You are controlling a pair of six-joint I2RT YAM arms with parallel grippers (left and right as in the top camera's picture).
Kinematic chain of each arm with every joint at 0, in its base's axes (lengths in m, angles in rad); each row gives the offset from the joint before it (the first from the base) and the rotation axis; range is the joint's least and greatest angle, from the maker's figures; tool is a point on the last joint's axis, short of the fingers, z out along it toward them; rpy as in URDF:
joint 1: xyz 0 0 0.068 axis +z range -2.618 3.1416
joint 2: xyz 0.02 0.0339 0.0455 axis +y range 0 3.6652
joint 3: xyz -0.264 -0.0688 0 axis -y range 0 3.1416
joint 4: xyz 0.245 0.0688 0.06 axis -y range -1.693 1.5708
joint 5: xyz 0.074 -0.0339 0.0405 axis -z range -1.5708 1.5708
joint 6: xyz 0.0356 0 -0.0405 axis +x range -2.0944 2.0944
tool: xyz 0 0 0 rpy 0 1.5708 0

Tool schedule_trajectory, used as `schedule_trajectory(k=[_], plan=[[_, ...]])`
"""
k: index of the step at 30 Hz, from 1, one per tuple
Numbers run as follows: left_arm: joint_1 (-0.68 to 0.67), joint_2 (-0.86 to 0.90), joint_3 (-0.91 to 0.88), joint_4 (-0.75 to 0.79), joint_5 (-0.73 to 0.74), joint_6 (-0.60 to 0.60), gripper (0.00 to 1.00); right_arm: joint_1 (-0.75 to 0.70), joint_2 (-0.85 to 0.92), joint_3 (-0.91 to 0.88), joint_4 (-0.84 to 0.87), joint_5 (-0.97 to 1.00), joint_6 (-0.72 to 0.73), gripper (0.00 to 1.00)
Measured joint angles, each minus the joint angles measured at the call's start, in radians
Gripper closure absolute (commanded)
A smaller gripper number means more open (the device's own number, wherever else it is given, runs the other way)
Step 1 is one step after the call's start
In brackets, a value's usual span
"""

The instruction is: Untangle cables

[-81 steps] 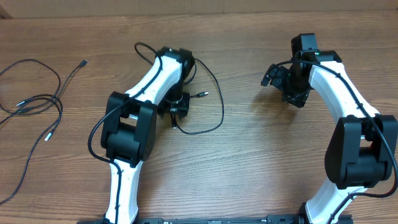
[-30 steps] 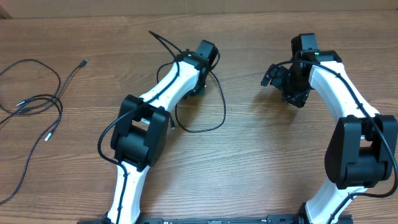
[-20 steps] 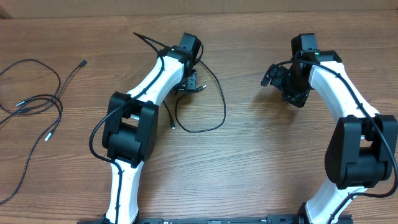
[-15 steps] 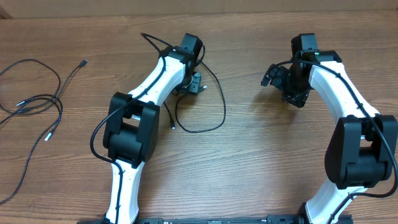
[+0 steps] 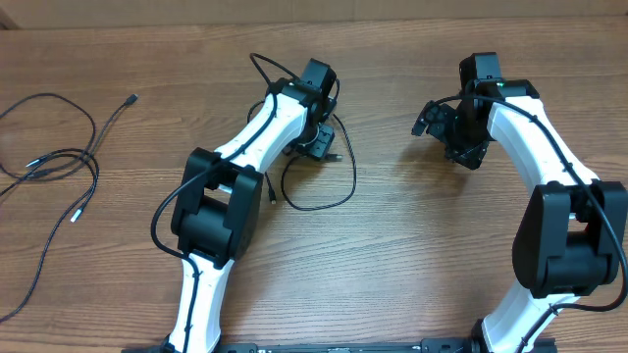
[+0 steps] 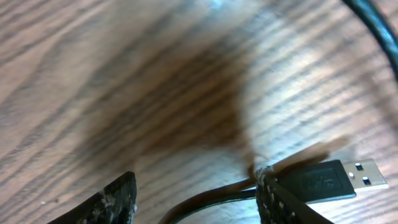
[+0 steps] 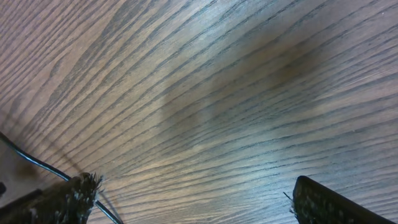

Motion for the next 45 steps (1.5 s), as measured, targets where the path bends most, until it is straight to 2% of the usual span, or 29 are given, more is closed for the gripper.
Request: schedule_trajectory(k=[5, 12, 20, 28, 35, 42, 45], plan=[[-0.033, 0.000, 0.000, -0.017, -0.055, 0.004, 0.38, 0.000, 0.000, 0.000, 0.000, 0.000, 0.000, 0.00], [-0.059, 0.000, 0.083, -0.185, -0.107, 0.006, 0.40, 0.000, 0.000, 0.000, 0.000, 0.000, 0.000, 0.00], [-0.083, -0.001, 0.125, -0.202, -0.091, 0.072, 0.40, 0.000, 0.000, 0.000, 0.000, 0.000, 0.000, 0.00], [-0.089, -0.001, 0.038, -0.154, -0.014, 0.151, 0.37, 0.000, 0.000, 0.000, 0.000, 0.000, 0.000, 0.00], [-0.091, -0.001, 0.010, -0.060, -0.003, 0.161, 0.55, 0.000, 0.000, 0.000, 0.000, 0.000, 0.000, 0.00], [-0.091, -0.003, -0.053, 0.134, -0.008, 0.104, 0.63, 0.000, 0.000, 0.000, 0.000, 0.000, 0.000, 0.00], [-0.091, -0.026, -0.105, 0.214, -0.079, 0.038, 0.62, 0.000, 0.000, 0.000, 0.000, 0.000, 0.000, 0.00]])
